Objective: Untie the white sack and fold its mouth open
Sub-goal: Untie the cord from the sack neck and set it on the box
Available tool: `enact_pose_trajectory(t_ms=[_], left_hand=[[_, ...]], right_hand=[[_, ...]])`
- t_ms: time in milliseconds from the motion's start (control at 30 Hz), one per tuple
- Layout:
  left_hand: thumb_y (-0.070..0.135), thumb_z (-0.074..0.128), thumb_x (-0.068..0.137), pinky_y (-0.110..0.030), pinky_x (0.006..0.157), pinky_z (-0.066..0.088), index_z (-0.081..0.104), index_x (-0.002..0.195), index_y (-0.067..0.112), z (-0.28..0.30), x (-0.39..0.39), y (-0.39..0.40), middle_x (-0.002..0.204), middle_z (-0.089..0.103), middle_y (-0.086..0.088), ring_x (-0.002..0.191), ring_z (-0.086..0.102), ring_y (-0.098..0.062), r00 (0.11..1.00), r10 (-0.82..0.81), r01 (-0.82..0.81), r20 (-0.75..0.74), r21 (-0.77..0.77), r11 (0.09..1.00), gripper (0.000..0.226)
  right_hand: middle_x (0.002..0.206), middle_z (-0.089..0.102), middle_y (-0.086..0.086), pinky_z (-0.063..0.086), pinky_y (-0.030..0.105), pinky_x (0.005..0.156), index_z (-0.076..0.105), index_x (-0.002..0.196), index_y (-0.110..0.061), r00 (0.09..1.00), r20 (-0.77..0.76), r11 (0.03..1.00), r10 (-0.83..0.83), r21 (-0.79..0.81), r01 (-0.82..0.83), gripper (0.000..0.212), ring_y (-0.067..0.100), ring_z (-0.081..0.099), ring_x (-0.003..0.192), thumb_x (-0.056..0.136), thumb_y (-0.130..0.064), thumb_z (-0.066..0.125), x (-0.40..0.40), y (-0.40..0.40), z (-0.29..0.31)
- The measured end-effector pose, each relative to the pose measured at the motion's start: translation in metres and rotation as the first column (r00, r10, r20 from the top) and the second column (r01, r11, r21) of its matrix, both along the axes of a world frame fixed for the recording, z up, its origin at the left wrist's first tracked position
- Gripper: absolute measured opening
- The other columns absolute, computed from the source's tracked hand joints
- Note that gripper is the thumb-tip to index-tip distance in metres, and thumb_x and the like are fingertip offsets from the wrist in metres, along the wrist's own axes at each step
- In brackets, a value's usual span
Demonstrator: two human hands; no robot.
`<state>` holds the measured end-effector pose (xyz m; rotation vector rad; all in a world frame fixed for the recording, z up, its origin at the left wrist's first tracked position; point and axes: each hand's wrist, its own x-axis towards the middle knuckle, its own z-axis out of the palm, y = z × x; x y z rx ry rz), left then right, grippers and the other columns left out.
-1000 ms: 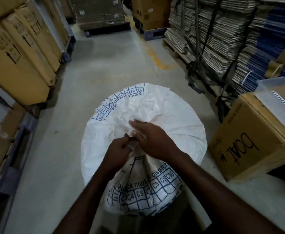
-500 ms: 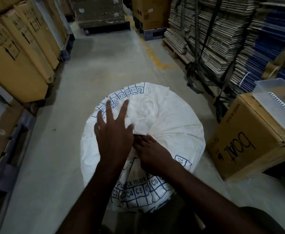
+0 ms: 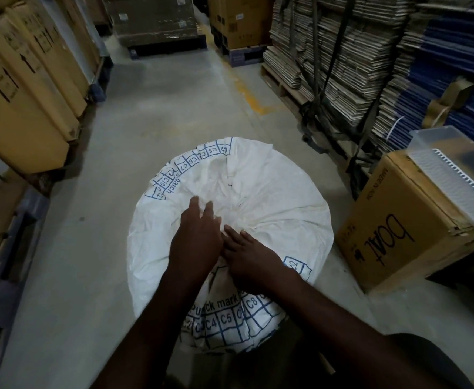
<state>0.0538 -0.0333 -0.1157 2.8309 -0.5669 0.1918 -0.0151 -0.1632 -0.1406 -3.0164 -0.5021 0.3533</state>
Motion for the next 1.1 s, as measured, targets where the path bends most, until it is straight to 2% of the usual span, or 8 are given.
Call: enact_pose_trajectory(t_ms=[200, 333, 433, 600, 667, 800, 967, 1100], left_hand=[[0.026, 0.056, 0.107, -0.046, 0.085, 0.054, 0.076, 0.12, 0.011, 0.006, 0.007, 0.014, 0.106, 0.074, -0.013, 0.102, 0.065, -0.036, 0.988, -0.15, 0.14, 0.04, 0.181, 0.973, 0.028], [0.012, 0.072, 0.099, -0.042, 0.075, 0.057, 0.078, 0.107, 0.0, 0.002, 0.01, 0.018, 0.084, 0.073, -0.022, 0.085, 0.069, -0.041, 0.977, -0.167, 0.168, -0.132, -0.004, 0.986, 0.015], [0.003, 0.066, 0.09, -0.043, 0.086, 0.055, 0.071, 0.126, -0.007, -0.014, 0.002, 0.012, 0.108, 0.075, -0.025, 0.101, 0.068, -0.043, 0.974, -0.199, 0.197, -0.11, -0.024, 0.98, 0.038], [0.014, 0.044, 0.109, -0.049, 0.118, 0.038, 0.04, 0.158, 0.003, -0.029, -0.025, -0.004, 0.146, 0.048, -0.025, 0.131, 0.049, -0.043, 0.977, -0.15, 0.143, -0.154, -0.053, 0.988, 0.051], [0.012, 0.044, 0.107, -0.054, 0.106, 0.049, 0.047, 0.151, 0.004, -0.038, -0.029, -0.005, 0.136, 0.052, -0.023, 0.123, 0.055, -0.042, 0.972, -0.168, 0.147, -0.165, -0.131, 0.98, 0.044], [0.009, 0.059, 0.1, -0.041, 0.109, 0.052, 0.053, 0.151, 0.016, -0.04, -0.021, 0.008, 0.144, 0.052, -0.014, 0.128, 0.06, -0.034, 0.952, -0.198, 0.134, -0.233, -0.262, 0.956, 0.052], [-0.004, 0.075, 0.089, 0.001, 0.099, 0.037, 0.076, 0.131, 0.016, -0.024, -0.023, 0.018, 0.149, 0.05, -0.008, 0.127, 0.053, 0.005, 0.979, -0.19, 0.123, -0.068, -0.544, 0.83, 0.046], [-0.012, 0.073, 0.085, -0.007, 0.087, 0.049, 0.079, 0.101, 0.011, -0.019, -0.031, 0.02, 0.13, 0.044, -0.006, 0.106, 0.055, 0.017, 0.995, -0.091, 0.096, 0.043, -0.668, 0.738, 0.028]], right_hand=[[0.174, 0.025, 0.004, 0.015, 0.044, 0.13, 0.032, 0.165, -0.018, 0.99, -0.133, 0.986, -0.046, 0.156, 0.067, 0.067, 0.026, 0.012, 0.164, 0.102, -0.022, 0.051, 0.011, -0.003, 0.006], [0.113, 0.081, -0.001, 0.058, 0.035, 0.095, 0.082, 0.112, -0.023, 0.845, -0.025, 0.619, -0.534, 0.67, 0.41, 0.027, 0.015, 0.075, 0.1, 0.094, -0.027, 0.062, 0.028, -0.027, 0.031], [0.124, 0.077, -0.002, 0.056, 0.026, 0.096, 0.075, 0.125, -0.021, 0.704, -0.037, 0.361, -0.71, 0.838, 0.408, 0.028, 0.01, 0.072, 0.104, 0.099, -0.022, 0.065, 0.046, -0.042, 0.047], [0.172, 0.032, -0.002, 0.035, 0.044, 0.126, 0.025, 0.168, -0.022, 0.728, -0.454, 0.012, -0.514, 0.845, 0.535, 0.102, 0.016, 0.038, 0.154, 0.089, -0.071, 0.067, 0.081, -0.024, 0.045], [0.172, 0.032, 0.003, 0.032, 0.044, 0.128, 0.018, 0.169, -0.019, 0.755, -0.472, 0.048, -0.455, 0.833, 0.551, 0.113, 0.016, 0.036, 0.156, 0.085, -0.072, 0.07, 0.086, -0.016, 0.035], [0.158, 0.053, 0.001, 0.04, 0.04, 0.121, 0.02, 0.169, -0.033, 0.86, -0.257, 0.422, -0.441, 0.786, 0.452, 0.095, 0.018, 0.05, 0.145, 0.093, -0.054, 0.072, 0.083, -0.016, 0.034], [0.159, 0.051, -0.01, 0.037, 0.02, 0.114, 0.03, 0.164, -0.043, 0.962, -0.04, 0.637, -0.269, 0.742, 0.209, 0.085, 0.005, 0.047, 0.144, 0.094, -0.04, 0.079, 0.059, -0.045, 0.053], [0.157, 0.045, -0.013, 0.038, 0.018, 0.112, 0.043, 0.158, -0.044, 0.993, -0.066, 0.811, -0.1, 0.573, 0.119, 0.071, 0.003, 0.042, 0.144, 0.095, -0.039, 0.077, 0.043, -0.075, 0.044]])
